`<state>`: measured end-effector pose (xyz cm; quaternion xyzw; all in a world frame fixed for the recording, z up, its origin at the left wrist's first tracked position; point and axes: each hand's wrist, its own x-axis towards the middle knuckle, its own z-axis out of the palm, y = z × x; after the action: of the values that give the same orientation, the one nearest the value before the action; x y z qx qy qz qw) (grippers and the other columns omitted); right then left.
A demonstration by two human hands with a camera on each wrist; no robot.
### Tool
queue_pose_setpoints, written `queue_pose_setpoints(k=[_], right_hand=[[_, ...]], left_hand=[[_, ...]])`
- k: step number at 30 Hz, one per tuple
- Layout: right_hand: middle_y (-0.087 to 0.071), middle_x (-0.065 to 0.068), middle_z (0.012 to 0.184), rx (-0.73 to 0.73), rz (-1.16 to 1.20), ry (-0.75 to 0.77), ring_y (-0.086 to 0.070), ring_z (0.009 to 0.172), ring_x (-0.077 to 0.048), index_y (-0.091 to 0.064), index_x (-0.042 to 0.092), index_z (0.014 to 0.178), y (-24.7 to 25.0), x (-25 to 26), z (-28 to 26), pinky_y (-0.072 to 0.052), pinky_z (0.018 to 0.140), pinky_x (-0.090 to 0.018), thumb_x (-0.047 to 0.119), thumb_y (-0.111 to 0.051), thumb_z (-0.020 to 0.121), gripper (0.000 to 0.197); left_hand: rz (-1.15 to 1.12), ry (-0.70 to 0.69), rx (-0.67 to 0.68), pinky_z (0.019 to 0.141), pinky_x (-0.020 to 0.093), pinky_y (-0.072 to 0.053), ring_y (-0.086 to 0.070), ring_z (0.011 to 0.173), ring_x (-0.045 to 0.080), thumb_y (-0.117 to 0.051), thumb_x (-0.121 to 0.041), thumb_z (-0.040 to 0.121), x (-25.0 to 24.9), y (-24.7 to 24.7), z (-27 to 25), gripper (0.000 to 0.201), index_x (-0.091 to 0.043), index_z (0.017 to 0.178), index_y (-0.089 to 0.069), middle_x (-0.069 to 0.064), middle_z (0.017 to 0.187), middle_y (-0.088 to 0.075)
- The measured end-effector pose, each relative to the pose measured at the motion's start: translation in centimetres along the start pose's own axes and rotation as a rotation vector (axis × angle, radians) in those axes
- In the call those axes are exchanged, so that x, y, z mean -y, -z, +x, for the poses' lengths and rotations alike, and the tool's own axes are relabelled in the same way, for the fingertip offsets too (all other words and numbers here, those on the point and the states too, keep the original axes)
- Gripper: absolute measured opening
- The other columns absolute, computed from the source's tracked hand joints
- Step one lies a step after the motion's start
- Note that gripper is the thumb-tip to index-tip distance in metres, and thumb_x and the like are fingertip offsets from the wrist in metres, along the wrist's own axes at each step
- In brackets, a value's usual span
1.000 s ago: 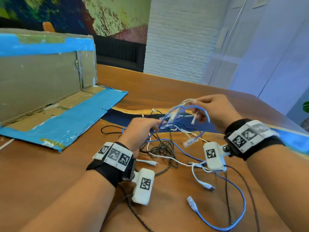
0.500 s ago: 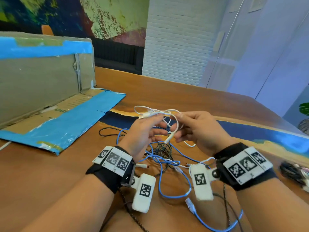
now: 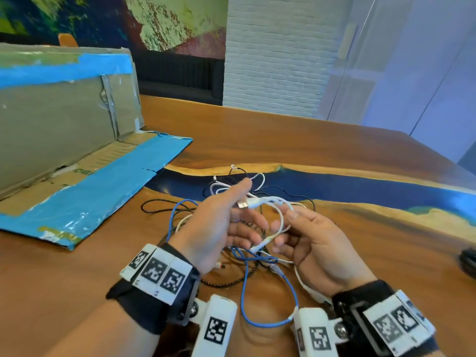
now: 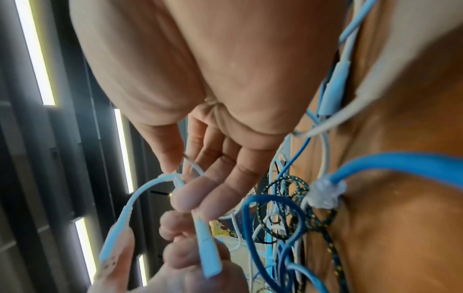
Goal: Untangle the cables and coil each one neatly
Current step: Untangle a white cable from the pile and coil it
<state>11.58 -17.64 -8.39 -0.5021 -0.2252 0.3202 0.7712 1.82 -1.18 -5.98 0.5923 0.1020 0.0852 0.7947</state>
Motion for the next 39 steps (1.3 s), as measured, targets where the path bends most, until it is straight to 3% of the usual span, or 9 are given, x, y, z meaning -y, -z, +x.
queue_pose_setpoints(k=[3, 6, 9, 15, 22, 25, 29, 33, 39], right_hand=[[-0.064, -0.017, 0.085, -0.004, -0.006, 0.027, -0.058, 0.064, -0.018, -0.070, -0.001, 0.105, -0.2, -0.6, -0.4, -0.057, 0.063, -0.030, 0.017, -0.061, 0.091, 0.025], [-0.066, -0.018, 0.085, -0.036, 0.005, 0.048, -0.059, 0.062, -0.019, -0.072, 0.002, 0.099, -0.5, -0.6, -0.5, -0.058, 0.063, -0.030, 0.020, -0.060, 0.094, 0.022], [-0.068, -0.016, 0.085, -0.029, -0.019, 0.047, -0.059, 0.063, -0.020, -0.070, 0.002, 0.093, -0.8, -0.4, -0.6, -0.056, 0.065, -0.033, 0.025, -0.050, 0.102, 0.032], [-0.067, -0.014, 0.078, 0.036, -0.154, -0.012, -0.059, 0.062, -0.021, -0.071, -0.002, 0.083, -1.1, -1.0, -1.1, -0.055, 0.062, -0.029, 0.025, -0.065, 0.090, 0.029], [-0.068, -0.013, 0.077, -0.032, -0.201, 0.011, -0.060, 0.059, -0.021, -0.062, 0.012, 0.081, -0.6, -0.9, -0.7, -0.055, 0.064, -0.033, 0.020, -0.077, 0.075, 0.019], [-0.067, -0.014, 0.084, -0.051, -0.164, 0.020, -0.061, 0.062, -0.021, -0.064, 0.009, 0.100, -0.6, -0.8, -0.8, -0.055, 0.060, -0.032, 0.025, -0.074, 0.084, 0.026], [-0.073, -0.011, 0.094, -0.147, -0.149, 0.056, -0.066, 0.076, -0.022, -0.066, 0.012, 0.090, -0.5, -0.4, -0.7, -0.053, 0.060, -0.032, 0.014, -0.059, 0.101, 0.013], [-0.077, -0.010, 0.089, -0.277, -0.083, 0.100, -0.072, 0.080, -0.023, -0.058, 0.014, 0.089, -0.6, 0.1, -0.2, -0.056, 0.063, -0.035, 0.011, -0.050, 0.102, 0.016], [-0.058, -0.003, 0.062, -0.293, -0.077, 0.138, -0.058, 0.054, -0.020, -0.061, 0.012, 0.099, -0.6, -0.2, 0.1, -0.055, 0.066, -0.039, 0.017, -0.045, 0.109, 0.020]], left_hand=[[0.168, -0.054, 0.079, 0.051, 0.028, -0.040, -0.055, 0.053, 0.021, -0.069, -0.036, 0.092, 0.5, -0.6, -0.3, 0.024, -0.014, 0.081, -0.072, 0.012, 0.076, -0.065], [0.186, -0.089, 0.023, 0.050, 0.027, -0.044, -0.055, 0.053, 0.020, -0.069, -0.014, 0.095, 0.9, -0.7, -0.4, 0.012, -0.003, 0.089, -0.070, 0.011, 0.071, -0.064], [0.229, -0.119, -0.034, 0.053, 0.027, -0.045, -0.056, 0.056, 0.019, -0.070, -0.013, 0.094, 1.0, -0.6, -0.3, 0.013, -0.003, 0.086, -0.071, 0.011, 0.074, -0.066], [0.284, -0.120, -0.074, 0.051, 0.022, -0.042, -0.052, 0.057, 0.014, -0.069, -0.009, 0.095, 1.9, -0.5, 0.2, 0.011, -0.002, 0.097, -0.076, 0.009, 0.069, -0.064], [0.189, -0.091, 0.023, 0.055, 0.027, -0.037, -0.049, 0.059, 0.014, -0.060, -0.036, 0.100, 1.8, -1.4, -0.2, 0.032, -0.012, 0.092, -0.080, 0.005, 0.075, -0.064], [0.282, -0.141, 0.018, 0.054, 0.025, -0.043, -0.057, 0.061, 0.015, -0.065, -0.027, 0.099, 1.8, -1.2, -0.2, 0.022, -0.014, 0.082, -0.074, 0.003, 0.071, -0.064], [0.285, -0.117, -0.087, 0.063, 0.026, -0.048, -0.064, 0.077, 0.019, -0.058, -0.021, 0.103, 1.5, -0.7, 0.0, 0.026, -0.014, 0.080, -0.067, 0.006, 0.081, -0.069], [0.089, -0.164, -0.237, 0.071, 0.036, -0.050, -0.069, 0.078, 0.026, -0.044, -0.017, 0.108, 1.1, 0.2, 0.6, 0.025, -0.012, 0.086, -0.056, 0.002, 0.061, -0.054], [0.062, -0.164, -0.256, 0.057, 0.032, -0.016, -0.021, 0.051, 0.013, -0.042, -0.026, 0.110, 0.7, 1.7, 1.1, 0.029, -0.008, 0.100, -0.063, -0.004, 0.060, -0.025]])
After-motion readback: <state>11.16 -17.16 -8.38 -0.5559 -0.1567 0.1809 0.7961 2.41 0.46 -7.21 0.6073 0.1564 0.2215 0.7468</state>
